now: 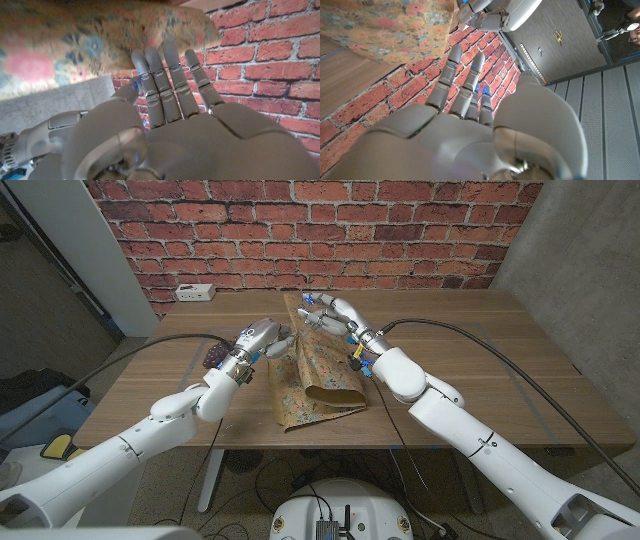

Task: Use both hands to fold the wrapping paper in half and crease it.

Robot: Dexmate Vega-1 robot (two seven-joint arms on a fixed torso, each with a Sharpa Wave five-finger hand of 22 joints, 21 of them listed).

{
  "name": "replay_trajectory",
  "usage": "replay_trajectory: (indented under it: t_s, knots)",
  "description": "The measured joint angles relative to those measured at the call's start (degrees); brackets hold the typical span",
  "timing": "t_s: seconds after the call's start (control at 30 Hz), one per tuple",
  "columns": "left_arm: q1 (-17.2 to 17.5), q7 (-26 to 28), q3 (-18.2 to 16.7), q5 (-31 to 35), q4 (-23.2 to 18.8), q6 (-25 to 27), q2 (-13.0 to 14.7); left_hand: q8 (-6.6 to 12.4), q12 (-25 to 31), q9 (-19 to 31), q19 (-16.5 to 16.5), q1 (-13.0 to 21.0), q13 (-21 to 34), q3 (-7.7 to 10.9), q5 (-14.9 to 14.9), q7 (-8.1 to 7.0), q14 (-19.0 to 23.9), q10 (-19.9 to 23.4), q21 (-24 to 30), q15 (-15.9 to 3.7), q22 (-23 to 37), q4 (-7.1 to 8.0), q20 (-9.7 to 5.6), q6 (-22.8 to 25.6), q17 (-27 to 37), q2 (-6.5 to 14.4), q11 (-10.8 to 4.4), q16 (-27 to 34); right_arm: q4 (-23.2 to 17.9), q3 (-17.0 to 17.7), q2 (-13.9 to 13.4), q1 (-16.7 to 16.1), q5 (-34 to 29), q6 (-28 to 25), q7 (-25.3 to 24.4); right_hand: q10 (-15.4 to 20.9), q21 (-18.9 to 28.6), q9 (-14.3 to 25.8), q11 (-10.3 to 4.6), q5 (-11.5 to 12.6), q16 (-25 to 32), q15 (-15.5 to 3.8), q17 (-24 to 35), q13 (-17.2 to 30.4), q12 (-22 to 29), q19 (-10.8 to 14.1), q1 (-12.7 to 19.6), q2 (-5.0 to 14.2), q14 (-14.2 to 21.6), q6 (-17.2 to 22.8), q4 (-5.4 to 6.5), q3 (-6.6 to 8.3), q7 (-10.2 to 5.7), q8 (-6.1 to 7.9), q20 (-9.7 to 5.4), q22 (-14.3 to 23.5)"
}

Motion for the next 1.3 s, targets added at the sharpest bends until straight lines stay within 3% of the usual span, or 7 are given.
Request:
replay_trajectory:
  t_s: [0.17,0.3,0.57,0.7,0.87,1.07,1.3]
  knots:
    - [0.2,9.5,-0.5,2.3,2.9,-5.5,-2.0,3.59,5.3,4.1,0.8,0.0,8.7,1.24,0.4,-0.01,2.2,0.8,4.5,-0.44,1.9,0.28,-0.24,0.4,5.4,0.0,-0.20,2.9,-0.4,-0.1,-0.4,-0.4,0.7,0.7,-1.6,0.3,0.0,0.0,-0.31,0.0,0.0,-0.12,-0.3,0.0,0.0,-0.1,0.0,0.00,0.1,0.5,-0.23,0.23,0.11,0.00,-0.09,0.0]
    - [0.7,14.7,-1.1,3.4,4.1,-7.7,-2.9,1.95,2.2,1.0,-0.7,-0.4,5.8,1.52,0.0,-0.24,0.4,-1.4,7.8,-1.10,3.0,0.56,-0.45,-1.3,2.5,0.1,-0.33,0.0,-0.6,-0.2,-0.7,-0.6,1.0,1.1,-2.6,0.3,0.0,0.0,-0.31,0.0,0.0,-0.21,-0.3,0.0,0.0,-0.1,0.0,0.00,0.2,0.5,-0.23,0.23,0.11,0.00,-0.09,0.0]
    - [3.5,15.3,-3.2,2.6,1.3,-6.0,-2.7,-8.48,-14.1,-12.8,-1.9,-5.9,-14.7,5.96,0.7,-0.94,-1.6,-8.2,13.4,-2.86,-0.2,-0.11,-1.40,-5.6,-18.0,-3.2,-0.20,-18.1,-1.2,-0.2,-1.0,-1.2,1.1,1.5,-4.1,0.5,0.0,-0.1,-0.10,0.0,-0.4,-0.21,-0.5,-0.3,0.0,-0.1,0.0,0.00,0.2,0.5,-0.47,0.47,0.11,0.00,-0.09,0.0]
    - [4.8,9.6,-4.2,-0.2,-2.6,0.1,-1.1,-16.72,-23.4,-21.0,-6.6,-11.0,-23.2,9.19,0.7,-2.14,-9.0,-15.6,11.6,-2.38,-6.4,0.02,1.78,-10.3,-29.5,-5.1,-0.36,-30.3,-1.5,-0.2,-1.2,-1.5,1.1,1.6,-4.8,0.5,0.0,-0.3,-0.10,0.0,-0.6,-0.21,-0.6,-0.3,0.0,-0.1,0.0,-0.01,0.2,0.5,-0.47,0.47,0.11,0.00,-0.09,0.0]
    - [5.2,4.1,-4.7,-2.7,-5.7,4.3,0.8,-23.46,-30.3,-26.2,-10.0,-15.2,-28.6,10.45,0.1,-3.64,-15.3,-21.7,8.7,-1.29,-12.1,0.32,5.22,-14.9,-37.0,-5.1,0.53,-37.8,-1.7,0.0,-1.3,-1.7,1.1,1.7,-5.3,0.7,0.0,-0.3,0.11,0.0,-0.6,-0.21,-0.8,-0.3,0.0,-0.2,0.0,-0.01,0.2,0.5,-0.47,0.47,0.11,0.00,0.05,0.0]
    - [4.7,-8.0,-4.7,-5.6,-8.4,9.8,2.7,-28.36,-34.5,-29.3,-12.1,-15.9,-31.9,10.34,-1.0,-5.60,-20.7,-26.2,6.5,-0.73,-14.3,-0.57,6.42,-18.9,-40.8,-5.0,-0.23,-41.8,-1.8,0.1,-1.3,-1.9,1.1,1.9,-5.7,0.8,0.0,-0.3,0.00,0.0,-0.8,-0.21,-0.9,-0.3,0.0,-0.4,-0.2,-0.25,0.2,0.5,-0.47,0.47,0.11,0.00,0.23,0.0]
    - [2.7,-19.5,-3.4,-7.1,-10.2,13.0,4.5,-32.70,-38.9,-32.3,-15.3,-14.7,-36.0,7.94,-2.5,-6.43,-26.0,-30.8,3.0,-0.45,-14.8,-1.34,5.26,-21.1,-44.5,-3.8,-1.64,-44.9,-1.7,0.1,-1.3,-1.9,0.9,2.0,-6.1,0.8,-0.5,-0.3,0.00,-0.4,-2.5,-0.05,-1.4,-0.3,-0.6,-1.7,-1.3,-0.50,-2.6,0.8,-0.54,0.88,-0.21,0.00,0.47,0.0]
